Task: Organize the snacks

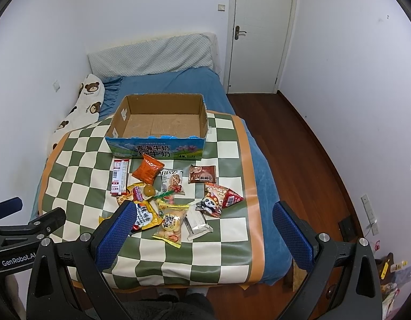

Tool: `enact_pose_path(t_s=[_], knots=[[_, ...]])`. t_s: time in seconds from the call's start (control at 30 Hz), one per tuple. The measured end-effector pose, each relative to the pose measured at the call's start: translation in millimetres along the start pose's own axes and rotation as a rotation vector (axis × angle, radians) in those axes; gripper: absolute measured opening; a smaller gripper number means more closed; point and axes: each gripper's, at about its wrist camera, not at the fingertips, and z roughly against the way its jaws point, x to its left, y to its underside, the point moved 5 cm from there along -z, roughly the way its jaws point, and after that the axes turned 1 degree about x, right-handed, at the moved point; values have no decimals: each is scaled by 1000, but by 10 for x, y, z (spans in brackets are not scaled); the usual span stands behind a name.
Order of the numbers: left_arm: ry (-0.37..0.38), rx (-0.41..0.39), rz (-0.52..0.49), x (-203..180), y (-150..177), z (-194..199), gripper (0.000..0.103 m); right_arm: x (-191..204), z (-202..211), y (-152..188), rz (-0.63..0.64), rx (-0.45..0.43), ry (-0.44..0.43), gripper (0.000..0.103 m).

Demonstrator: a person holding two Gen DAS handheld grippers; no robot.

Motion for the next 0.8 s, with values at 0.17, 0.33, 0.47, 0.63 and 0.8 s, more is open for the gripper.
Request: enact_pose_path(t_s=[0.17, 0.33, 0.47, 0.63, 0.8], knots=[[-2, -3, 2, 4, -17, 5, 103, 10, 18, 4, -3, -6, -2, 103], [-4, -4, 2, 15, -114, 33, 103, 5, 29, 12, -6, -11, -6, 103], [-4, -5, 2, 16, -141, 36, 103, 4, 31, 12, -8, -12, -11, 103], [-8, -2, 6, 25, -148, 17, 103, 6, -20, 31, -29, 11, -43, 103], [-53, 19, 42, 167, -123, -274, 103, 4, -337, 142, -73, 94, -95, 103]])
